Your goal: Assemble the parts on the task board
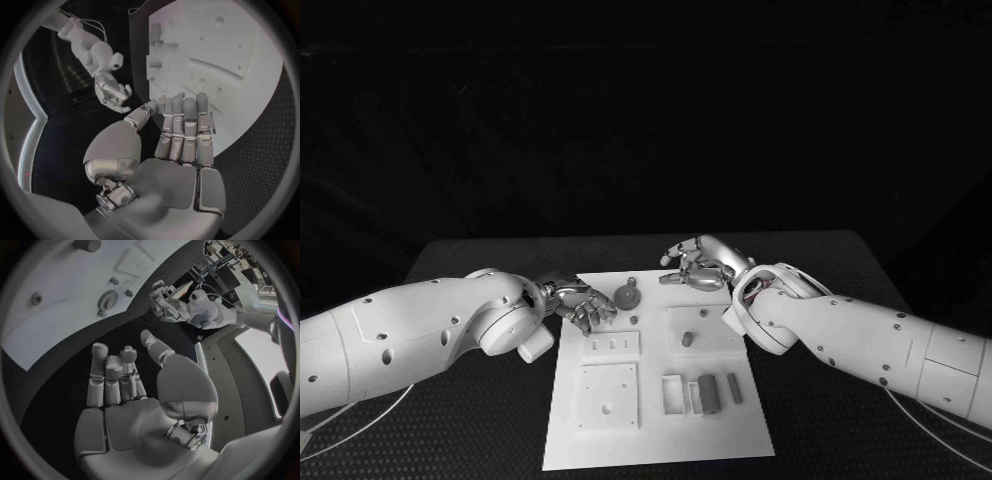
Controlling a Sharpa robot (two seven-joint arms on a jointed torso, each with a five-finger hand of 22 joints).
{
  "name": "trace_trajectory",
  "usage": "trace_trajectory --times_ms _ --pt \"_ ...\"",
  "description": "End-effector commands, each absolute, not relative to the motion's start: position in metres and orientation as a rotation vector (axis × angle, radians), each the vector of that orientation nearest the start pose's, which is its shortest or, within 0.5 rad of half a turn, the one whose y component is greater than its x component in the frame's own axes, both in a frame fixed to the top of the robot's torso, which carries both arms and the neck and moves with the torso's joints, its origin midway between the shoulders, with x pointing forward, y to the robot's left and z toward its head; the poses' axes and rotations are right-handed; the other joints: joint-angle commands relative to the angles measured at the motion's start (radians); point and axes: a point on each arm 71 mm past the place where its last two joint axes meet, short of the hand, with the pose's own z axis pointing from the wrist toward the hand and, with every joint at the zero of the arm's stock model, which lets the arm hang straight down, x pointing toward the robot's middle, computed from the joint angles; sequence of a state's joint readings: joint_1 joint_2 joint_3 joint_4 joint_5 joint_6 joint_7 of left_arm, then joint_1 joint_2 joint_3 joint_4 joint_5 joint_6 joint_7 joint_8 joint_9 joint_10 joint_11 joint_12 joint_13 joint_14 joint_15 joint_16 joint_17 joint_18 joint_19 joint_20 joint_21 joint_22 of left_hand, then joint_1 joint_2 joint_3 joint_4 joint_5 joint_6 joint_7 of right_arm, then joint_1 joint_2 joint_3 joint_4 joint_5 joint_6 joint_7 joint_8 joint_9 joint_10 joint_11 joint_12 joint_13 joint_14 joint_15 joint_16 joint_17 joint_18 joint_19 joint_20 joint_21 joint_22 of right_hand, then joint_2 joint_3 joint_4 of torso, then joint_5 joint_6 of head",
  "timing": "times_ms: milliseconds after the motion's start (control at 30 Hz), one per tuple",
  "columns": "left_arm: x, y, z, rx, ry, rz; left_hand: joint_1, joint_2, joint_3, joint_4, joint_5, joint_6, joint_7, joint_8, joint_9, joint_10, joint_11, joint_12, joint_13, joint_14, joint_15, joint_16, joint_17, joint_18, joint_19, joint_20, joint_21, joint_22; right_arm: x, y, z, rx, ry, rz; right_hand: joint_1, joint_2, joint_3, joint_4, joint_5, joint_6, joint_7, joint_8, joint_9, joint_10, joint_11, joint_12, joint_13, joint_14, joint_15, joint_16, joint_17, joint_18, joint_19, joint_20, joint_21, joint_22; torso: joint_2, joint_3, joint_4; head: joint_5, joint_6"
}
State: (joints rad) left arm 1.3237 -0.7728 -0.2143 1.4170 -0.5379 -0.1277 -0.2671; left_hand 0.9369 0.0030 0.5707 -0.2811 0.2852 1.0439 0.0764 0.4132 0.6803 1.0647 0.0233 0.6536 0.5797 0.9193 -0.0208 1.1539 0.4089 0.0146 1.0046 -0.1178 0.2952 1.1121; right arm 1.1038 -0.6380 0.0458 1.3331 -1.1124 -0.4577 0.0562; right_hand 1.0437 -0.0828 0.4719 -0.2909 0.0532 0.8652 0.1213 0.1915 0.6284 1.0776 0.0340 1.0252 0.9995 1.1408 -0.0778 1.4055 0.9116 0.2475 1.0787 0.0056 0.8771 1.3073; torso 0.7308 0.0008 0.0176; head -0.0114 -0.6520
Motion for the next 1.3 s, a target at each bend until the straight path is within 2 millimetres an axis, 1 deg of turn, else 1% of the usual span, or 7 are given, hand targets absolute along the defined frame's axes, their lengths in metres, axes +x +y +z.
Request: trace_trajectory --times_ms 33,133,367,500,667,967,1300 --pt "0.498 0.207 -0.224 -0.575 2.209 -0.67 0.031 0.021 0.0 -0.008 -0.006 0.021 -0.011 -0.002 0.015 0.006 0.001 0.002 -0.002 0.01 -0.001 0.003 -0.002 -0.012 0.006 0.0 0.001 0.001 0.515 -0.158 -0.197 0.235 1.532 0.952 0.0 0.0 -0.006 -0.001 -0.003 -0.033 0.032 -0.004 -0.001 0.001 0.005 0.004 0.001 0.002 0.009 -0.001 -0.001 0.014 -0.004 -0.001 -0.004 0.008 0.0 0.0007 0.0012 0.003 -0.003" --pt "0.502 0.205 -0.225 -0.547 2.196 -0.616 0.033 0.021 0.0 -0.008 -0.008 0.02 -0.01 -0.002 0.015 0.006 0.001 0.002 -0.003 0.01 -0.001 0.003 -0.003 -0.012 0.006 0.0 0.001 0.002 0.519 -0.163 -0.189 0.259 1.51 0.952 0.001 0.001 -0.007 -0.001 -0.003 -0.032 0.032 -0.003 -0.001 0.001 0.005 0.004 0.0 0.002 0.009 -0.001 -0.001 0.014 -0.004 -0.001 -0.004 0.008 0.001 0.0014 0.0021 0.005 -0.005" --pt "0.505 0.199 -0.23 -0.457 2.196 -0.463 0.04 0.024 -0.001 -0.009 0.003 0.02 -0.009 -0.003 0.018 0.011 0.0 0.003 -0.007 0.016 -0.004 0.01 -0.002 -0.013 0.009 -0.003 0.004 0.008 0.534 -0.174 -0.169 0.307 1.467 0.943 0.003 0.003 -0.008 0.0 -0.003 -0.031 0.032 -0.003 -0.001 0.001 0.005 0.005 0.0 0.002 0.009 0.0 -0.001 0.014 -0.003 -0.001 -0.005 0.008 0.001 -0.0019 0.0015 0.009 -0.01" --pt "0.505 0.195 -0.233 -0.436 2.198 -0.432 0.042 0.023 -0.002 -0.009 0.007 0.022 -0.01 -0.002 0.02 0.014 -0.002 0.005 -0.011 0.019 -0.006 0.015 -0.002 -0.013 0.012 -0.005 0.007 0.013 0.535 -0.174 -0.168 0.307 1.466 0.941 0.003 0.004 -0.008 0.0 -0.003 -0.031 0.033 -0.003 -0.001 0.001 0.005 0.005 0.0 0.002 0.009 0.0 -0.002 0.014 -0.003 -0.001 -0.005 0.008 0.002 -0.0019 0.0031 0.004 -0.015" --pt "0.5 0.191 -0.241 -0.39 2.254 -0.414 0.042 0.021 -0.004 -0.008 0.011 0.024 -0.011 0.0 0.023 0.019 -0.003 0.007 -0.016 0.022 -0.009 0.02 -0.003 -0.014 0.015 -0.008 0.01 0.019 0.536 -0.171 -0.168 0.304 1.469 0.948 0.003 0.004 -0.009 0.0 -0.003 -0.03 0.033 -0.003 0.0 0.002 0.005 0.005 0.0 0.002 0.009 0.0 -0.002 0.014 -0.003 -0.001 -0.005 0.008 0.002 -0.0009 0.0026 0.007 -0.021" --pt "0.497 0.187 -0.246 -0.393 2.262 -0.409 0.04 0.018 -0.006 -0.008 0.012 0.025 -0.011 0.0 0.024 0.021 -0.004 0.008 -0.02 0.023 -0.01 0.021 -0.005 -0.014 0.016 -0.009 0.012 0.021 0.536 -0.167 -0.167 0.302 1.472 0.954 0.003 0.005 -0.01 0.0 -0.003 -0.03 0.033 -0.003 0.0 0.001 0.006 0.006 0.0 0.002 0.009 0.0 -0.002 0.014 -0.003 -0.001 -0.005 0.008 0.002 -0.0023 0.0034 0.004 -0.033" --pt "0.492 0.181 -0.247 -0.345 2.257 -0.404 0.035 0.013 -0.009 -0.005 0.01 0.025 -0.011 0.0 0.026 0.023 -0.004 0.01 -0.024 0.024 -0.01 0.024 -0.006 -0.015 0.016 -0.01 0.012 0.025 0.533 -0.161 -0.165 0.292 1.481 0.973 0.005 0.01 -0.011 0.001 -0.003 -0.03 0.033 -0.003 0.0 0.001 0.006 0.006 -0.001 0.002 0.009 0.0 -0.002 0.014 -0.003 -0.001 -0.006 0.008 0.002 -0.001 0.0005 0.002 -0.037"
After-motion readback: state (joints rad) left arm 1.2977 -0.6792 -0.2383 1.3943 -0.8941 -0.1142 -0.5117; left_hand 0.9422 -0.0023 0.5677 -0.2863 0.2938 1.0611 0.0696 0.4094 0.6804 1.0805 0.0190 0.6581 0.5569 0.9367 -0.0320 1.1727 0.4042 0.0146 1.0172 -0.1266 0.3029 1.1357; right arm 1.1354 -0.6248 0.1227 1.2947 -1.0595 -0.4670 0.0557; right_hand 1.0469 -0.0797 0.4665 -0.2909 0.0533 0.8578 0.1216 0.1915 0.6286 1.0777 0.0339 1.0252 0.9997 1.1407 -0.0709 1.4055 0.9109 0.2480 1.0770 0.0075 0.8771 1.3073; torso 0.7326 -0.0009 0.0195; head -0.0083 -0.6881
